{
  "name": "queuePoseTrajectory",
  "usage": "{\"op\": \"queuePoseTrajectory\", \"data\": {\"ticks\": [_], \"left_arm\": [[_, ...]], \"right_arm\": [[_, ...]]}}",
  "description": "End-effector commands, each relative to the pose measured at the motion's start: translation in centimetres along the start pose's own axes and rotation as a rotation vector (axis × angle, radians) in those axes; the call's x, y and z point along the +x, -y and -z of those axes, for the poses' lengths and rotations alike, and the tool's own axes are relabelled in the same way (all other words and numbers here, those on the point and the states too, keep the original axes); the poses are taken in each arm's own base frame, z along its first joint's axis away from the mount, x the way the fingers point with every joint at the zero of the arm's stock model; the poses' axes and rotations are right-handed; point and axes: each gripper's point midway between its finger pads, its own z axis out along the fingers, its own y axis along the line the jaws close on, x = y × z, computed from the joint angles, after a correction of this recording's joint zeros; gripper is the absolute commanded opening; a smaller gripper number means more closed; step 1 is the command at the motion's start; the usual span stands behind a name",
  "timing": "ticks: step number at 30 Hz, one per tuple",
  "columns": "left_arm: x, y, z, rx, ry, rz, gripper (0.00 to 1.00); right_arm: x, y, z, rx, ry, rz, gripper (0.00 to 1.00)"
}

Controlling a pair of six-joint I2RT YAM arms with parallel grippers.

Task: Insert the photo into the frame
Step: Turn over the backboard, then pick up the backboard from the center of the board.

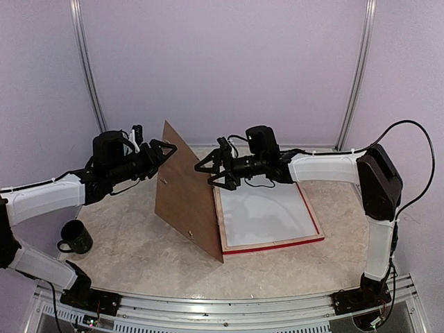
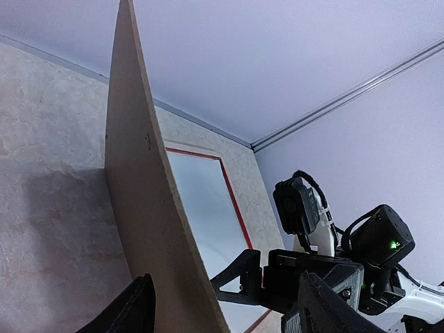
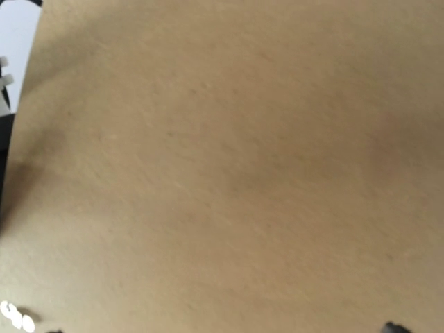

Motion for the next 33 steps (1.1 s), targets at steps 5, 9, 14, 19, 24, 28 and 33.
{"op": "queuePoseTrajectory", "data": {"ticks": [5,9,14,19,24,28,33], "left_arm": [[0.7,-2.7,1.9,-0.053,-0.034,-0.008,0.63],[0.7,-2.9,2.3,-0.051,-0.052,-0.016,0.56],[1.4,-3.7,2.7,-0.077,-0.092,-0.012,0.49],[2.0,-4.8,3.4,-0.11,-0.109,0.0,0.39],[2.4,-5.5,3.8,-0.135,-0.132,-0.004,0.3],[2.3,-5.7,4.1,-0.148,-0.132,-0.006,0.23],[2.4,-6.3,4.4,-0.172,-0.136,0.004,0.1]], "right_arm": [[0.0,-0.1,1.6,0.038,0.022,0.032,0.99],[0.3,0.6,1.6,0.051,0.017,0.024,0.99],[0.7,1.1,1.7,0.069,0.01,0.022,0.99],[1.2,1.8,1.8,0.086,0.004,0.02,0.99],[1.4,2.1,1.8,0.09,-0.006,0.015,0.99],[1.4,2.2,1.8,0.093,-0.006,0.017,0.99],[1.5,2.4,1.7,0.097,-0.011,0.014,0.99]]}}
